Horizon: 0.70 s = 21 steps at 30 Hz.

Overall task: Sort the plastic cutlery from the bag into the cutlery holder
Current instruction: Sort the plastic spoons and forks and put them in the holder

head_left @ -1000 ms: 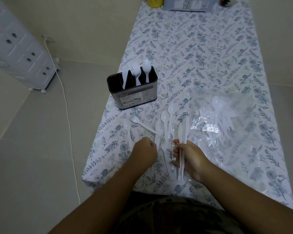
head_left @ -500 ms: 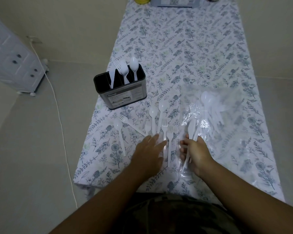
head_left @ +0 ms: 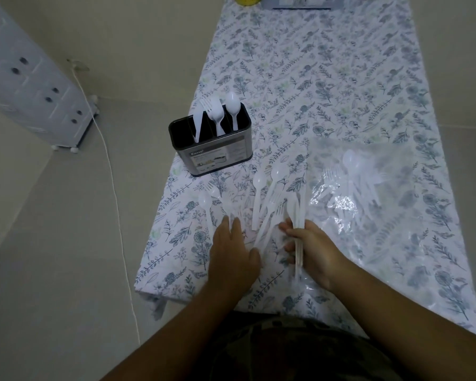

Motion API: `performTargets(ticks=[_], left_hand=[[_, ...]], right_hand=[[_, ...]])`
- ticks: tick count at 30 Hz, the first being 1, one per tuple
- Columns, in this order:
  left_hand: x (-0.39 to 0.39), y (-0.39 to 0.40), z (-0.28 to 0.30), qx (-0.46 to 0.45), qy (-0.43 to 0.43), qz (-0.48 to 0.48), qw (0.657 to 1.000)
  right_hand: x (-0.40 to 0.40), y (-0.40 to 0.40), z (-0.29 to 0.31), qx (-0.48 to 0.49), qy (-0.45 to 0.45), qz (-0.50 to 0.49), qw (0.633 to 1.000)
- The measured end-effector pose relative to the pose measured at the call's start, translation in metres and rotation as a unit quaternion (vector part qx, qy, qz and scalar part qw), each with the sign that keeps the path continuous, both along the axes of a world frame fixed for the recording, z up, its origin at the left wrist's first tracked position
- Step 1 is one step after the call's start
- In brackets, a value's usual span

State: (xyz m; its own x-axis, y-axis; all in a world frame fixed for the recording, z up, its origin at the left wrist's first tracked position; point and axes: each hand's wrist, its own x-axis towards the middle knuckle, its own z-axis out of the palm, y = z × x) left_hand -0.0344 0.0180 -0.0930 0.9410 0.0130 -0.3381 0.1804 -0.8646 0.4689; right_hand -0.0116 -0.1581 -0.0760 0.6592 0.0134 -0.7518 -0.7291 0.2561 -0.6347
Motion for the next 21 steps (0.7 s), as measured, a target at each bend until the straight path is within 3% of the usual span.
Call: performTargets(ticks=[5,9,12,14,15,18,19,20,21], left_hand=[[-0.004,0.003,0.002,-0.028,0.022,0.03,0.999],[-0.007,-0.006,0.0,-0.067,-0.013,0.013,0.998],[-0.011,-0.018,0.008,-0.16,-0.051,0.109,0.98],[-0.01,-0.031,0.017,-0.309,0.048,0.238,0.919],[-0.007,-0.037,0.02,-0.377,0.109,0.314,0.864],[0.005,-0.045,0.027,-0.56,0.241,0.499,0.616],[0.009,-0.046,0.028,-0.599,0.248,0.512,0.564],[0.01,-0.046,0.029,-0.626,0.244,0.508,0.539],[0.01,-0.047,0.031,-0.639,0.237,0.497,0.537]], right_hand=[[0.003,-0.002,-0.005,-0.042,0.003,-0.028,0.999],[0.001,0.003,-0.001,0.028,-0.01,-0.066,0.997],[0.002,0.009,0.004,0.082,-0.028,-0.103,0.991],[0.006,0.014,0.01,0.11,-0.034,-0.137,0.984],[0.008,0.018,0.013,0.122,-0.04,-0.153,0.98],[0.006,0.035,0.02,0.124,-0.065,-0.152,0.978],[0.001,0.042,0.02,0.106,-0.074,-0.126,0.984],[-0.003,0.047,0.02,0.09,-0.083,-0.095,0.988],[-0.006,0.05,0.019,0.079,-0.087,-0.073,0.99]])
